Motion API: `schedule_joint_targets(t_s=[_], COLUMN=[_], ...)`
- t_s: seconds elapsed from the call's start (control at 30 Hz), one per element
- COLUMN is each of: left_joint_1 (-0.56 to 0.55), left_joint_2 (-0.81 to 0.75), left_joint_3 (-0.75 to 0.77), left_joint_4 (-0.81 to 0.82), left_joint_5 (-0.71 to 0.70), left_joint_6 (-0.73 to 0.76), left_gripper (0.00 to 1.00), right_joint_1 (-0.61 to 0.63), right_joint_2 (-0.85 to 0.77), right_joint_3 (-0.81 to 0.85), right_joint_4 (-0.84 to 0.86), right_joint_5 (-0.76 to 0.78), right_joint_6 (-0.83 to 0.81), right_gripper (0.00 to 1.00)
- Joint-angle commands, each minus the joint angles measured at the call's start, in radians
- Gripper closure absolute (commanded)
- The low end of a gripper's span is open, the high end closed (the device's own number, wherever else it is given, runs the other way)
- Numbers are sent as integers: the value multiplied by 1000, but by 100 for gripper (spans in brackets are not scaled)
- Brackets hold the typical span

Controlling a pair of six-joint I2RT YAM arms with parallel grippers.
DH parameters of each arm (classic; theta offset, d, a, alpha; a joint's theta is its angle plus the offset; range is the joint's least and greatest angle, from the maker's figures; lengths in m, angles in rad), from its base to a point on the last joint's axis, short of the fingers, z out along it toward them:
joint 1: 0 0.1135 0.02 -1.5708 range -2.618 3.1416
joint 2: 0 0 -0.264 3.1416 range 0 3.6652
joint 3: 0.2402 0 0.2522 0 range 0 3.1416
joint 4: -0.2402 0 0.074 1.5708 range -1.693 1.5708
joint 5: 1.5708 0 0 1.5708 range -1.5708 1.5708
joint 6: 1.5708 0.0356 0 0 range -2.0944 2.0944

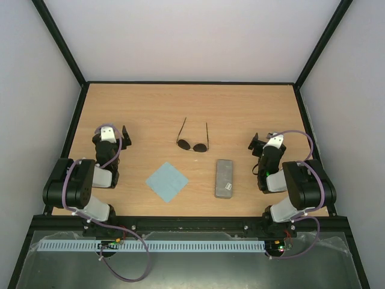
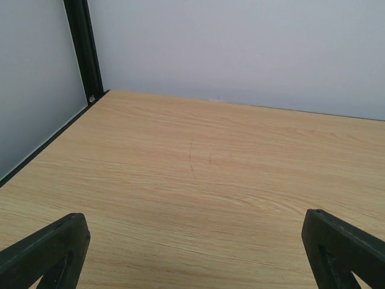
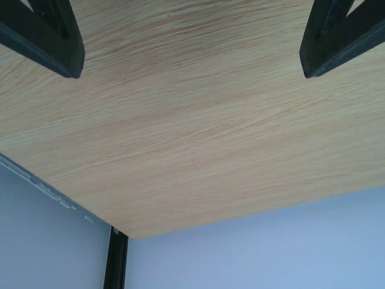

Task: Organize the sunglasses
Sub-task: Pick up the sunglasses case from the center of the board.

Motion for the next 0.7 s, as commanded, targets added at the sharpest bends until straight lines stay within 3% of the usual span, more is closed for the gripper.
schedule_joint_targets(t_s=[0.0, 0.47, 0.67], left_joint_1=[-3, -3, -20], left_joint_2=[1, -5, -145], left_joint_3=[11, 8, 88], left_joint_4=[24, 29, -237], left_joint_5=[-9, -15, -41], left_joint_6=[14, 13, 10], left_gripper=[1, 1, 0], right_joint_1=[2, 2, 2], right_joint_2=[5, 4, -13], right_joint_3=[11, 10, 20], right_joint_4=[16, 19, -16], right_joint_5=[10, 11, 54], right_joint_6=[-10, -9, 9], right_gripper=[1, 1, 1])
